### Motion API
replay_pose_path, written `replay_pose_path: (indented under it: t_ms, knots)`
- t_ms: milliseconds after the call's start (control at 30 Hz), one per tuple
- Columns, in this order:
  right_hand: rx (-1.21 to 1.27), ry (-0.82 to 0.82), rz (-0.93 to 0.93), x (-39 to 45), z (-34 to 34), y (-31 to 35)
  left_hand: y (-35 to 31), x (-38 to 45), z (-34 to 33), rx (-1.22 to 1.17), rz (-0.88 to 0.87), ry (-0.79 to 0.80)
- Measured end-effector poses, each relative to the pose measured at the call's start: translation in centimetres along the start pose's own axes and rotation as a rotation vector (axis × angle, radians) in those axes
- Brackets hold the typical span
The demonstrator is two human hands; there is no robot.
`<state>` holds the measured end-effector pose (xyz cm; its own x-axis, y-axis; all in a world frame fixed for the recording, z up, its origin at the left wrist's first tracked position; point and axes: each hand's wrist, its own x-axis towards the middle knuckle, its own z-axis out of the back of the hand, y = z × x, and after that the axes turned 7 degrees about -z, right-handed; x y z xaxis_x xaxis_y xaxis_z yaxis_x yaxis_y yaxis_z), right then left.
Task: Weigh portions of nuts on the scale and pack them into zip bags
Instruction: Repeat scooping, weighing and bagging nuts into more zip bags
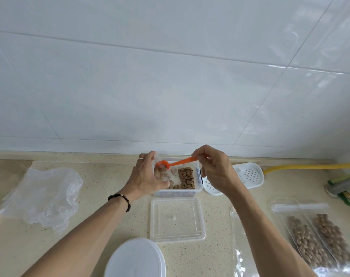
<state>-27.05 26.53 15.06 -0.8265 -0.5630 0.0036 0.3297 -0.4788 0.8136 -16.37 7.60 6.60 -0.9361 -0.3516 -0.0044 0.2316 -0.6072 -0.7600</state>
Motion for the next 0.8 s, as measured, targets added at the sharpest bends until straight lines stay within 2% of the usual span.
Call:
replay_pose_path:
  t_ms: [267, 467, 633, 800]
  knots:
    - [0.033, -0.062, 0.001, -0.5, 0.1, -0.4, 0.3, 0.3, -0.5, 0.03, -0.016, -0.026]
    - [0.234, -0.2, -0.151, -0.3, 0.5, -1.9, 1.3, -0.3, -0.4, 0.133, 0.001, -0.02]
    - [0.146, -0.184, -0.309, 0.5, -1.9, -5.6, 3.5, -1.9, 0.0, 0.184, 0.011, -0.016]
    - [0.13, -0.188, -0.34, 1.8, -5.8, -7.4, 4.8, -3.0, 0.7, 0.253, 0.015, 0.007]
